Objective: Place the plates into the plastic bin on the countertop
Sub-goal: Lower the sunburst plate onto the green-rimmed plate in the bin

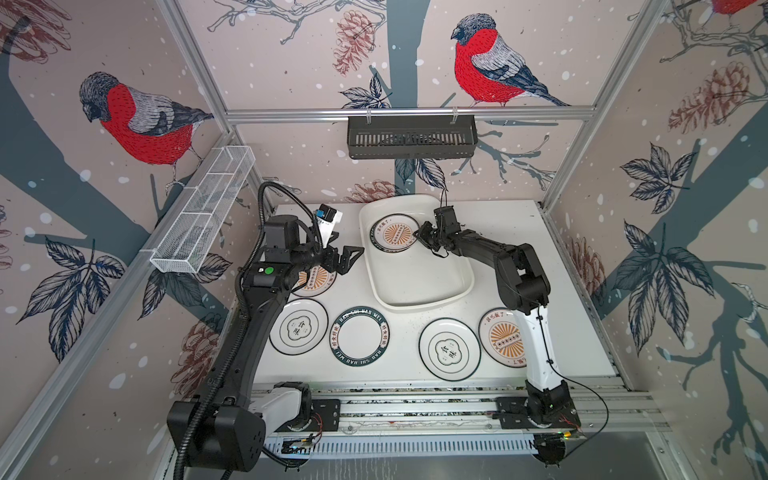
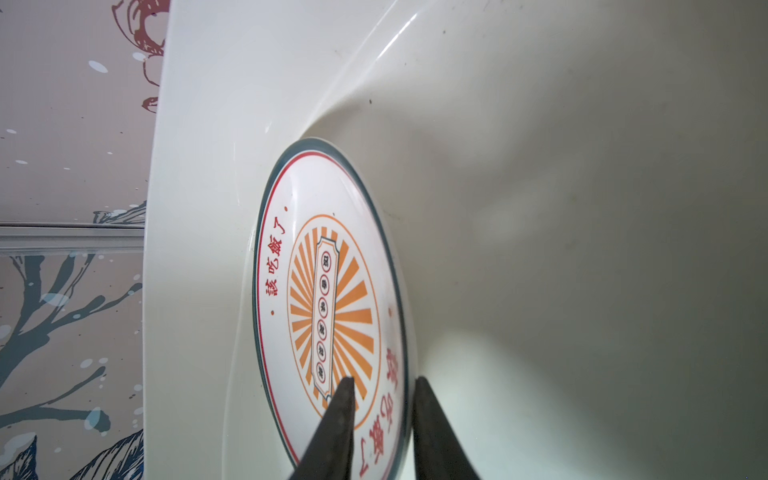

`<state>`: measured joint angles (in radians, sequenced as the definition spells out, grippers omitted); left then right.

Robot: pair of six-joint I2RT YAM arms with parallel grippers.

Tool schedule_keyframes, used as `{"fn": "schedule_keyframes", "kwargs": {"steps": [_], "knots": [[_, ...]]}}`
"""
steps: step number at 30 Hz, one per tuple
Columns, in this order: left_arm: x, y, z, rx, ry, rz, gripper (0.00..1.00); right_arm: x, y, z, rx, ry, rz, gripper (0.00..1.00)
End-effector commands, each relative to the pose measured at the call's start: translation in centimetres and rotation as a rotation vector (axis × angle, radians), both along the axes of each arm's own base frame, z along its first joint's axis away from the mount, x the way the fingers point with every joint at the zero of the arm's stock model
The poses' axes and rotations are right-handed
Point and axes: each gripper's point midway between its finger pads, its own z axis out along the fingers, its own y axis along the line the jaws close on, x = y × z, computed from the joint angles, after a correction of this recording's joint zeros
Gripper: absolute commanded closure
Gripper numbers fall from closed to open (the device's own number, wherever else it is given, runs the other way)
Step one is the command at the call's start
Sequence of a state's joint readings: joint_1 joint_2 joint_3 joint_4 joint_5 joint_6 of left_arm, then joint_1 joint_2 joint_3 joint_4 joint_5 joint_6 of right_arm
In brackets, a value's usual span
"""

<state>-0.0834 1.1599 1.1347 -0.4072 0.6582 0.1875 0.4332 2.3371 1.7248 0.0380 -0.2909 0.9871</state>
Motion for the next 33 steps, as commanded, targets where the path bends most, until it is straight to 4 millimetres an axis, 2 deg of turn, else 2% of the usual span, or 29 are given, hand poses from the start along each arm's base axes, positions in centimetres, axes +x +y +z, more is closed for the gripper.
{"fn": "schedule_keyframes", "kwargs": {"steps": [1,30,33], "knots": [[-0.4,-0.5,0.6,-0.018,-0.018,-0.027,0.02,0.0,0.0,0.8,-0.014,-0.024,0.007,0.74],[-0.6,-0.6,0.8,-0.021,-0.022,-0.03,0.02,-1.6,1.1,0.3,-0.058,-0.006,0.058,0.73],[-0.6,-0.5,0.8,-0.019,-0.024,-0.029,0.02,-1.5,0.8,0.8,-0.059,-0.017,0.05,0.72]]}}
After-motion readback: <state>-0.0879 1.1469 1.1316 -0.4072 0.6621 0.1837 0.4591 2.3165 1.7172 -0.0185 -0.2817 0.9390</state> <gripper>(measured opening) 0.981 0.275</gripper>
